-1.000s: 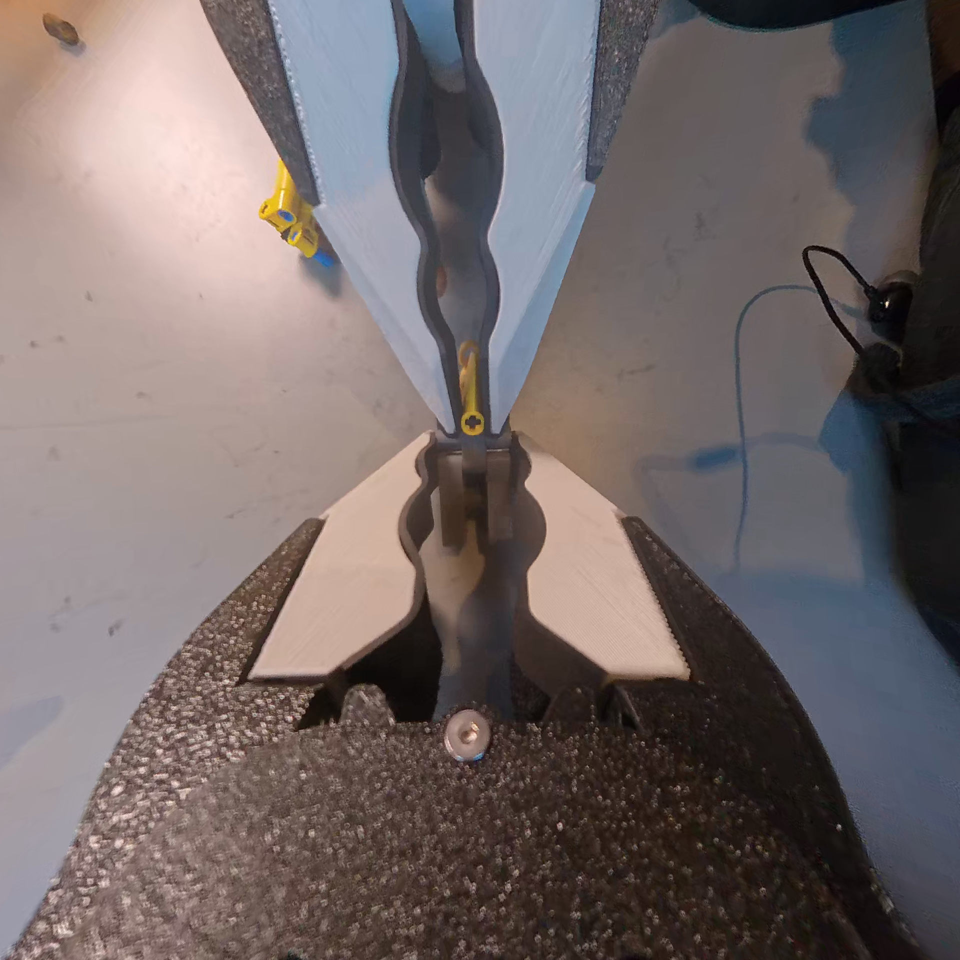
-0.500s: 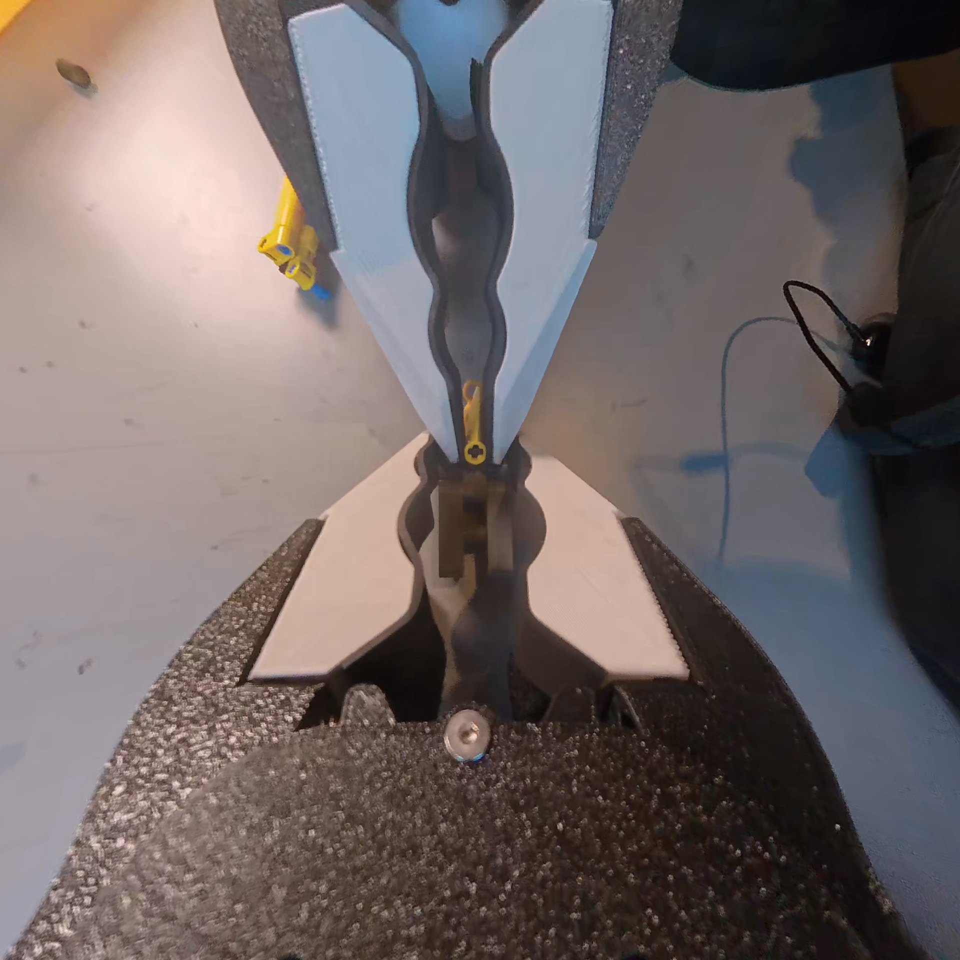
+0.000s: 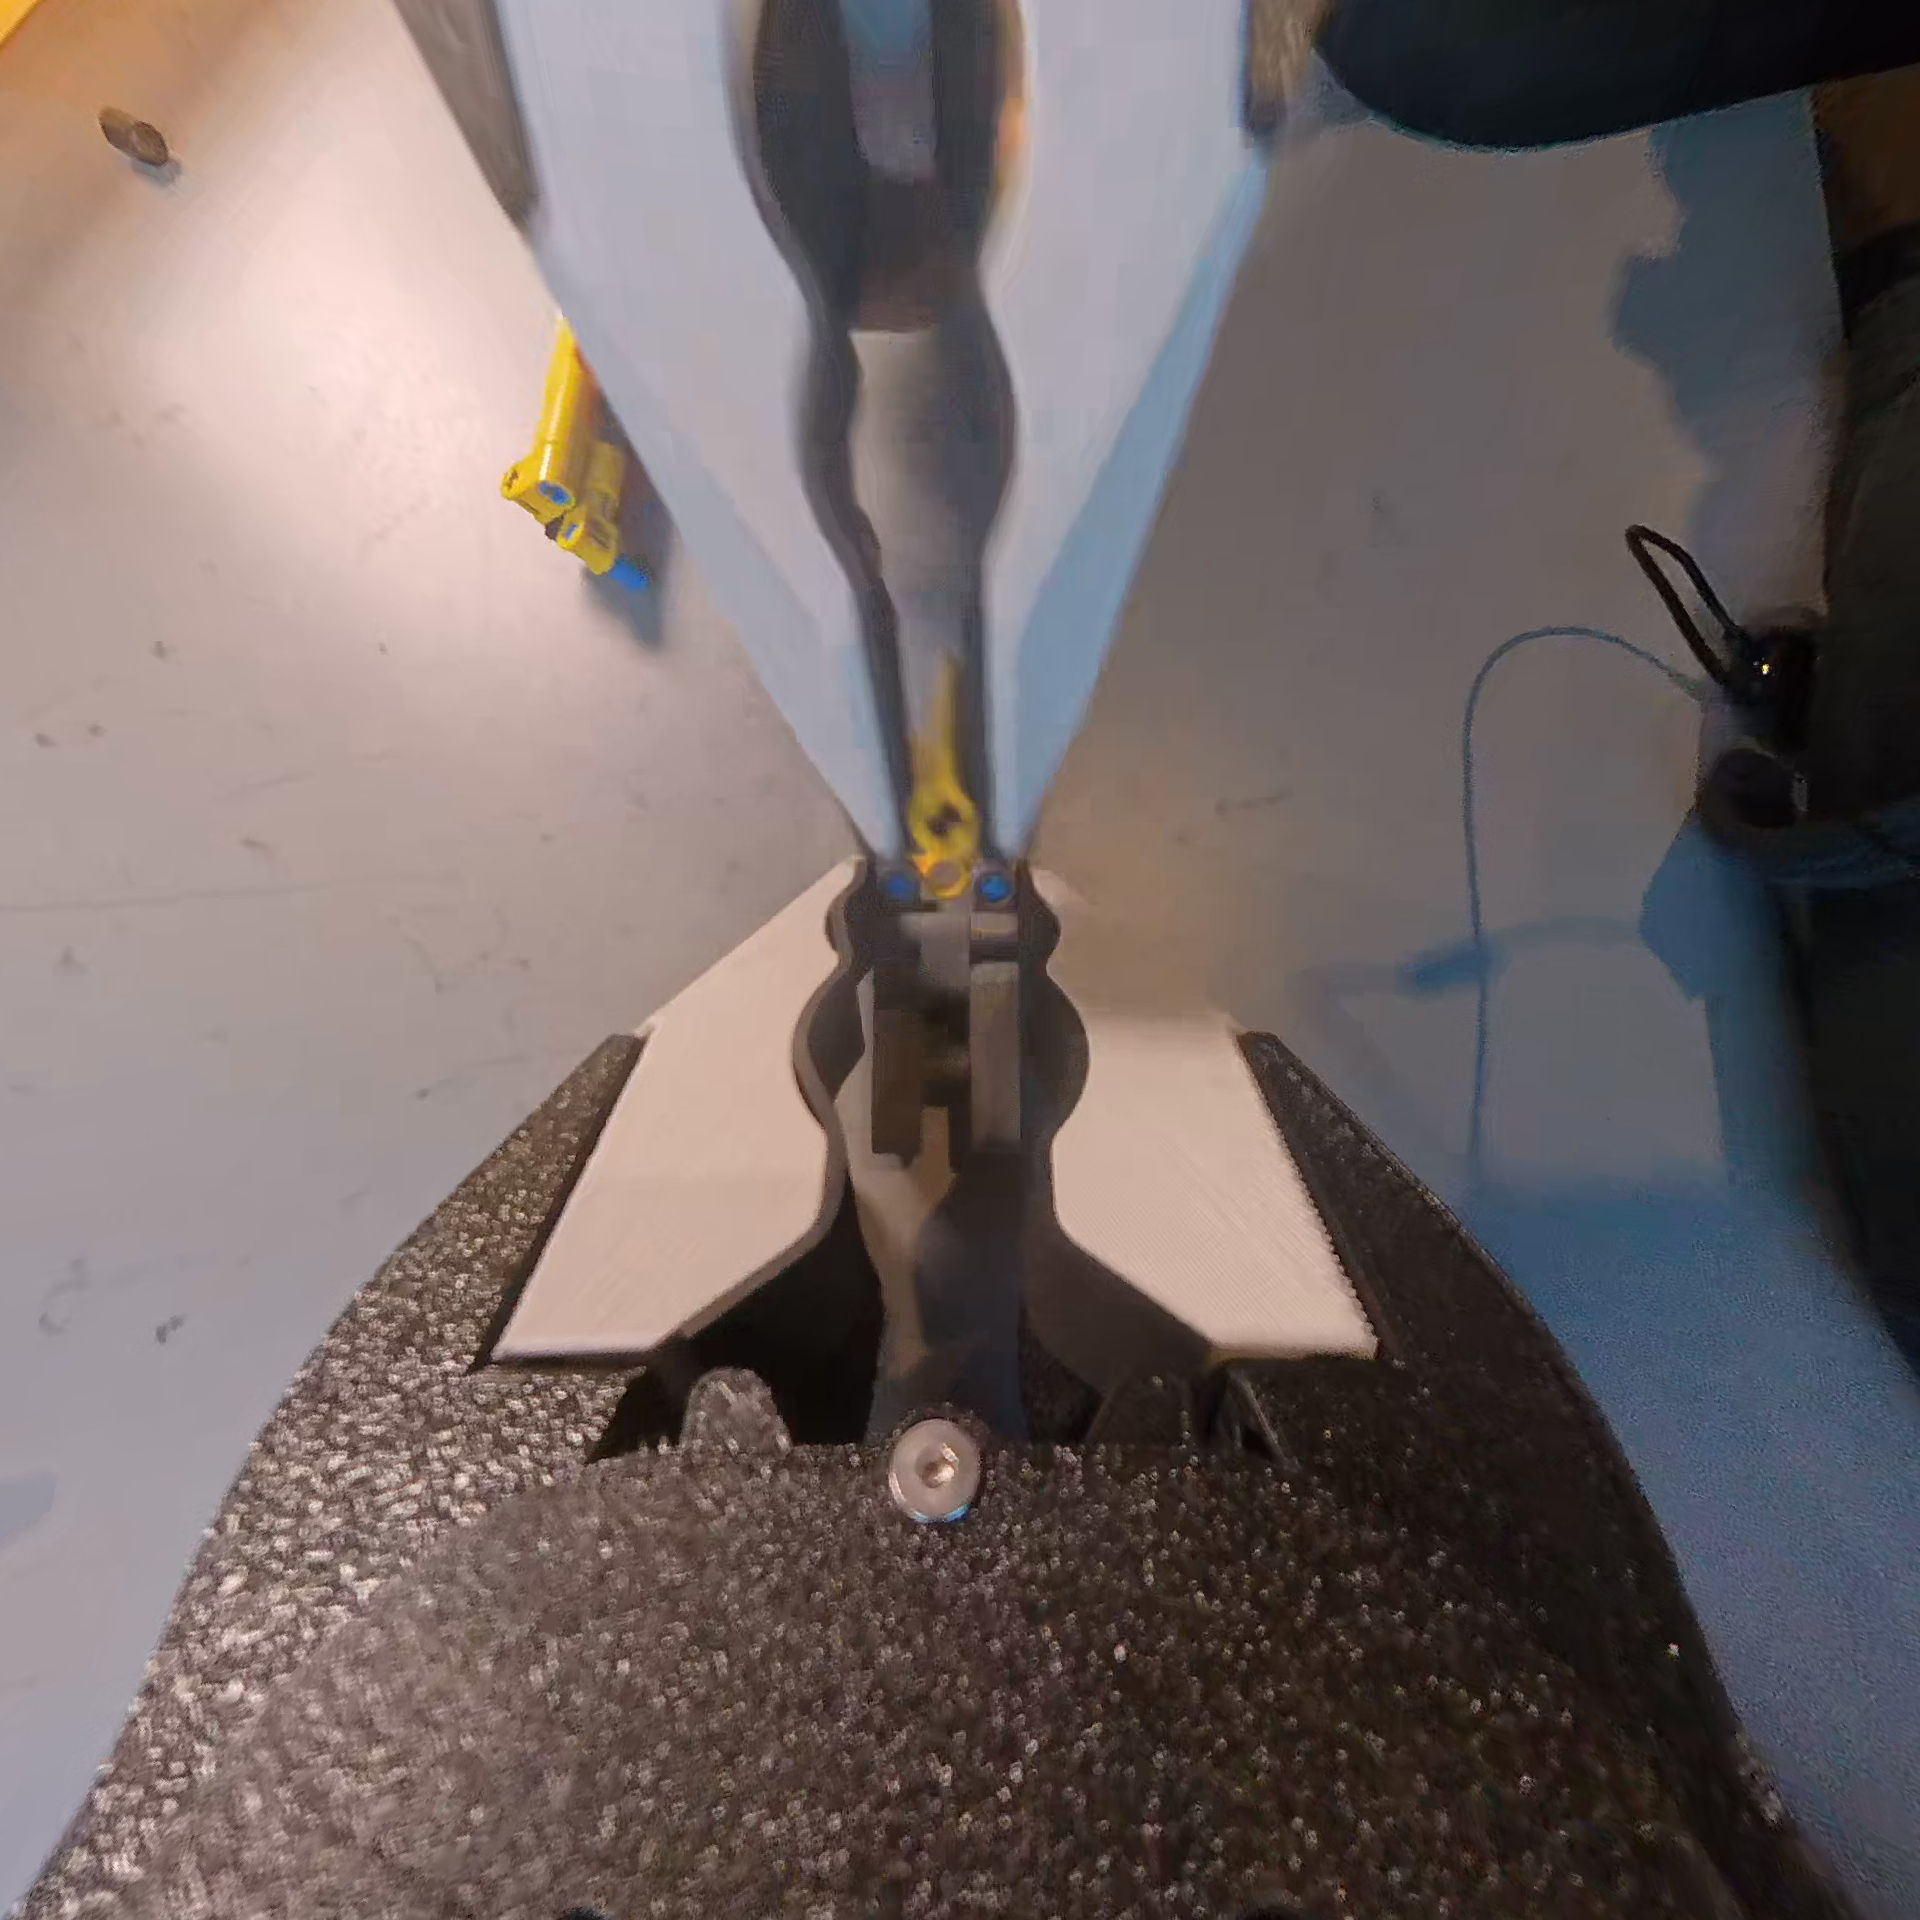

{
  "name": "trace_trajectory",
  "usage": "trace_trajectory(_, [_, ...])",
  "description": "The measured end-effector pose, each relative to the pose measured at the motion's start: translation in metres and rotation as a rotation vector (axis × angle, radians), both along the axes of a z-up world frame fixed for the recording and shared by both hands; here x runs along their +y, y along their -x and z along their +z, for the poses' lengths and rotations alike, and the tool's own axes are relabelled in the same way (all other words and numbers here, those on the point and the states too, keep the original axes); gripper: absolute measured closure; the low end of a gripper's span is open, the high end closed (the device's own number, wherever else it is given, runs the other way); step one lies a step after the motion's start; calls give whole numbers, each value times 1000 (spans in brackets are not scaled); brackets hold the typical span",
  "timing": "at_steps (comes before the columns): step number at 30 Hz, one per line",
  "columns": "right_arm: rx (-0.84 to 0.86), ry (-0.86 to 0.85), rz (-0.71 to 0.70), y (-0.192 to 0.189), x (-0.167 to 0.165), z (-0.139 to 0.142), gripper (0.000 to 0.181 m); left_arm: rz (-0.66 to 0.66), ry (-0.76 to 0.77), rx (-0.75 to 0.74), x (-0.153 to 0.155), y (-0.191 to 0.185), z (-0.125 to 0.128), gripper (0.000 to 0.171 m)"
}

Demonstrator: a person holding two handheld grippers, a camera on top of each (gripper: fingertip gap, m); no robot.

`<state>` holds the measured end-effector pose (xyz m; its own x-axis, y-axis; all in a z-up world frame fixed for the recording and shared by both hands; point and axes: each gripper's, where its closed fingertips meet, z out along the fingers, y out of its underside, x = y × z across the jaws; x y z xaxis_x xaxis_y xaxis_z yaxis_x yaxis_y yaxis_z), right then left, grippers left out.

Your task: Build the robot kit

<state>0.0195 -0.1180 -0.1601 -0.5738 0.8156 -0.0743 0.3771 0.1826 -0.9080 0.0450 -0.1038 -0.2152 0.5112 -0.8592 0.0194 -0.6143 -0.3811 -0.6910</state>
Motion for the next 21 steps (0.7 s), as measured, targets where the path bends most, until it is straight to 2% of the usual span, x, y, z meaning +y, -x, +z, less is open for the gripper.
trace_trajectory(2, [92, 90, -76, -3, 17, 25, 176, -2, -4, -5, -1, 0, 0, 146])
trace_trajectory(5, [130, 82, -136, -8, 36, 42, 175, -15, 12, -12, 0, 0, 1, 146])
trace_trajectory(12, [224, 548, -156, -11, 53, 85, 175, 24, 14, -56, 1, 5, 4, 146])
trace_trajectory(16, [223, 727, -159, -10, 59, 93, 175, 42, 9, -65, 4, 9, 6, 146])
trace_trajectory(21, [210, 780, -157, -8, 57, 92, 175, 47, 9, -59, 5, 11, 3, 145])
